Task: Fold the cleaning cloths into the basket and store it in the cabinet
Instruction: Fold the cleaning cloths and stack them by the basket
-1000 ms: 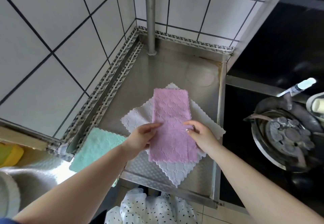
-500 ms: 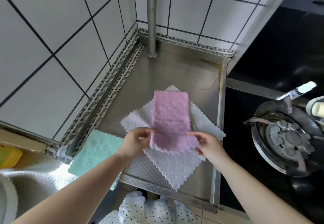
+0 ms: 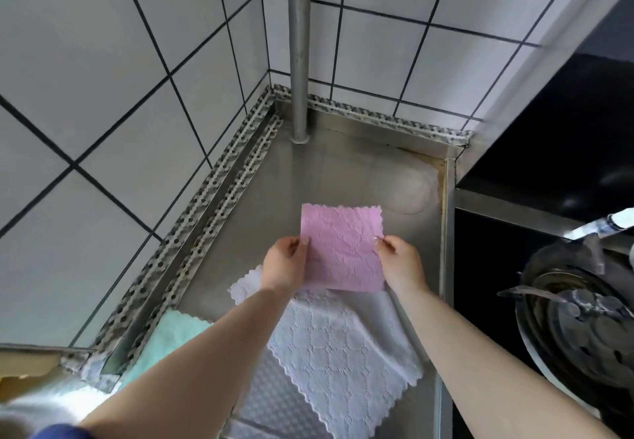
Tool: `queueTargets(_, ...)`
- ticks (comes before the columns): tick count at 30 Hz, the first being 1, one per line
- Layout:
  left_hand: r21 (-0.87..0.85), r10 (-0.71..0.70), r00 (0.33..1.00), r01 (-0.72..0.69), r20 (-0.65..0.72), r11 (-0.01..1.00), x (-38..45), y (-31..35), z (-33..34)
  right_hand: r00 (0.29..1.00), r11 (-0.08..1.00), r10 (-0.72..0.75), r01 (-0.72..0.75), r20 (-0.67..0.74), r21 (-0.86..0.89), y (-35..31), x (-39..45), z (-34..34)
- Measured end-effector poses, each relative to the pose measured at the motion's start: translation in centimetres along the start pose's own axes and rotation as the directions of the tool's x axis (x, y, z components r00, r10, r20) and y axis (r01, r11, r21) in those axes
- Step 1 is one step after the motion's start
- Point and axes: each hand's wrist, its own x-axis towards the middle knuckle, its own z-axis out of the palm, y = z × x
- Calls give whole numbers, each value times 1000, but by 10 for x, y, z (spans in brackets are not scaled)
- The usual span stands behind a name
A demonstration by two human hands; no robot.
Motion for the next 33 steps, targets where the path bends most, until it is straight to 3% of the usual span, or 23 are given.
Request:
queueTargets(4,7,-75,996,75,52,997,9,-7,1,999,988,33,-29,21,-153,11,8,9)
queueTargets(12,96,-80,993,71,92,993,18,-1,-1,998,986,55,-61,-40,-155,16,12,9)
queueTargets(13,133,-15,999,10,34,991,17,0,-2,995,990,29,-41,-91,-133,15,11,7)
queueTargets(15,297,262,961,-226,-87,928,14,-1,-5,957,969,-201,163,-208,-183,10,9,7)
queueTargets(17,483,522,853,-450,-19,752,15,1,1,852,843,-492,416,-177,-340,-2,10,15)
queueTargets(19,555,597,793,-552,120,622,17,2,16,789,702,-613,527,-31,-480,-12,10,31)
queueTargets(21,549,541,800,-583,259,599,17,-1,27,783,596,-604,566,146,-570,-7,8,48)
queueTargets(23,561,492,819,-566,296,604,16,-11,30,813,539,-530,544,243,-643,8,3,56)
queueTargets(29,636,427,858,-503,286,585,20,-32,25,869,511,-415,468,270,-721,29,3,49)
queueTargets(33,617,391,870,-490,300,616,18,-23,23,864,584,-408,496,296,-643,22,3,45)
